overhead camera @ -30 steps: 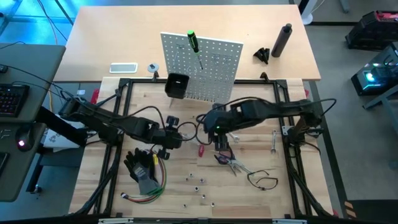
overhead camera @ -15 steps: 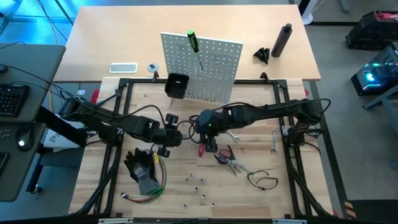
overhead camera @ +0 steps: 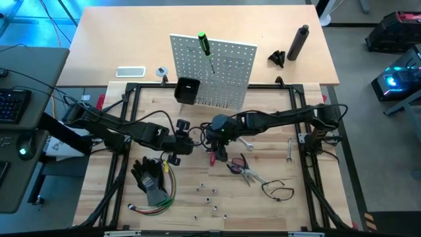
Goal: Hang tools onto peg board
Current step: Hang the red screwdriver on the white peg board
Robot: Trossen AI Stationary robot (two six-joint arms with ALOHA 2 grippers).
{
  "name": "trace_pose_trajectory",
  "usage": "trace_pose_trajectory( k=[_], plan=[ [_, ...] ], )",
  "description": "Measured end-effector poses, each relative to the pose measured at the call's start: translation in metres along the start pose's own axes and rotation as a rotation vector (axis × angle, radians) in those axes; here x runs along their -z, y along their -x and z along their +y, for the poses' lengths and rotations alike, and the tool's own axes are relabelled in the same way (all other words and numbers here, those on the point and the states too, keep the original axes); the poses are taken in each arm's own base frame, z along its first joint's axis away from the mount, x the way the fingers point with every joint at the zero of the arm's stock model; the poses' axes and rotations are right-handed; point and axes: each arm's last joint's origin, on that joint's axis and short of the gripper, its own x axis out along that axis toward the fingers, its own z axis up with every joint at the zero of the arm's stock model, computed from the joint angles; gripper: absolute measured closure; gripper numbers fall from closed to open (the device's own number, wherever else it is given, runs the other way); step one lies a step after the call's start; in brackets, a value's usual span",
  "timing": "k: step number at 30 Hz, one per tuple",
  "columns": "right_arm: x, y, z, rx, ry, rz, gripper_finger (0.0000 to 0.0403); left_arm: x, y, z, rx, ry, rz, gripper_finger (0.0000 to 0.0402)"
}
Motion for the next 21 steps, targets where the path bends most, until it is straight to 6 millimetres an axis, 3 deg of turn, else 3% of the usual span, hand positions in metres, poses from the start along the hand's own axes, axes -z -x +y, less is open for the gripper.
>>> trace_pose_trajectory(
  k=[9,16,21],
  plan=[
    [0.002,-0.002,-0.002,0.025,0.008,-0.001,0.0388,0.000,0.000,0.001,-0.011,0.002,-0.002,0.0302],
    [0.001,0.001,-0.004,0.065,0.050,-0.013,0.0396,0.002,0.001,0.000,-0.015,0.008,0.019,0.0279],
    [-0.006,0.016,0.001,0.083,0.079,-0.060,0.0398,0.004,0.000,0.000,-0.028,0.019,0.041,0.0250]
  ],
)
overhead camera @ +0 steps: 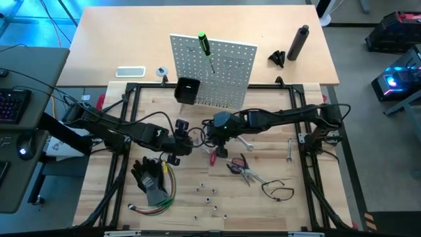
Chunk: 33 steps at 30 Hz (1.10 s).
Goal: Hang tools onto peg board
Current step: Hang the red screwdriver on the white peg board
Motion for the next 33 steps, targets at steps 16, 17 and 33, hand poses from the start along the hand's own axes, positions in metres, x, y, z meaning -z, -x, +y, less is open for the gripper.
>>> trace_pose_trajectory(
  k=[16,17,33],
  plan=[
    [-0.018,0.064,0.007,0.109,0.048,-0.106,0.0400,0.015,0.061,0.034,-0.282,0.241,-0.189,0.0225],
    [-0.019,0.068,0.007,0.117,0.050,-0.115,0.0400,0.017,0.069,0.038,-0.289,0.274,-0.231,0.0224],
    [-0.040,0.121,0.019,0.209,0.189,-0.352,0.0400,0.061,0.091,0.037,-0.347,0.522,-0.874,0.0224]
  ],
)
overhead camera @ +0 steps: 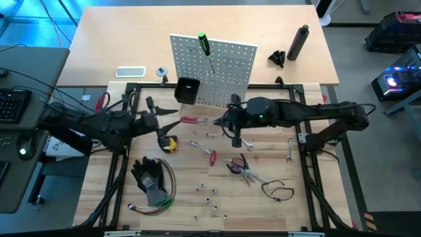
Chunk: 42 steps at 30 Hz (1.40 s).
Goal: Hang tools onto peg board
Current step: Hang the red screwdriver on the white peg board
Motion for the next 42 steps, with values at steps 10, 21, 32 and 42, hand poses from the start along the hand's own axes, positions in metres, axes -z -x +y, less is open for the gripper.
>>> trace_pose_trajectory(
  k=[10,21,32,42],
  plan=[
    [-0.015,-0.001,-0.003,0.030,0.045,-0.160,0.0400,0.024,-0.012,-0.009,0.082,0.091,-0.441,0.0224],
    [-0.014,-0.021,0.001,-0.031,0.072,-0.225,0.0400,0.024,-0.039,-0.016,0.113,0.155,-0.629,0.0224],
    [-0.014,-0.027,0.002,-0.040,0.073,-0.248,0.0400,0.029,-0.052,-0.017,0.187,0.208,-0.678,0.0224],
    [-0.013,-0.028,0.002,-0.033,0.070,-0.242,0.0400,0.018,-0.071,-0.023,0.246,0.182,-0.666,0.0225]
  ],
)
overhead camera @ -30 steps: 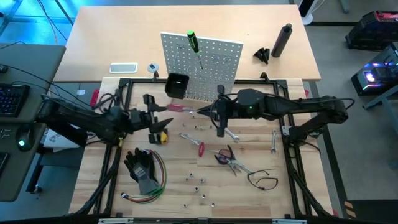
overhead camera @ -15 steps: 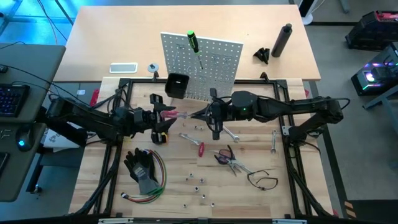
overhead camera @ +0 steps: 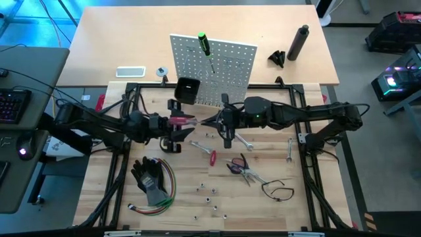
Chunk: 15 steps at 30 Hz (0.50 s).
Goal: Hang tools onto peg board
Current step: Hang the red screwdriver on the white peg board
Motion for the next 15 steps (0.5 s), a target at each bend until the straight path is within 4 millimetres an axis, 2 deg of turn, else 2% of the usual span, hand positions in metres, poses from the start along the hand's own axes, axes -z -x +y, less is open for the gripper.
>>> trace_pose_trajectory(
  k=[5,13,15],
  plan=[
    [0.0000,0.0000,0.0002,-0.001,0.000,0.000,0.0400,0.0054,-0.0041,-0.0011,0.001,0.000,0.019,0.0241],
    [0.0009,0.0001,0.0005,-0.005,0.001,0.010,0.0400,0.0051,-0.0041,-0.0007,-0.003,-0.010,0.016,0.0314],
    [0.0013,0.0003,0.0005,-0.004,-0.001,0.015,0.0400,0.0054,-0.0041,0.0003,-0.003,-0.013,0.016,0.0315]
  ],
)
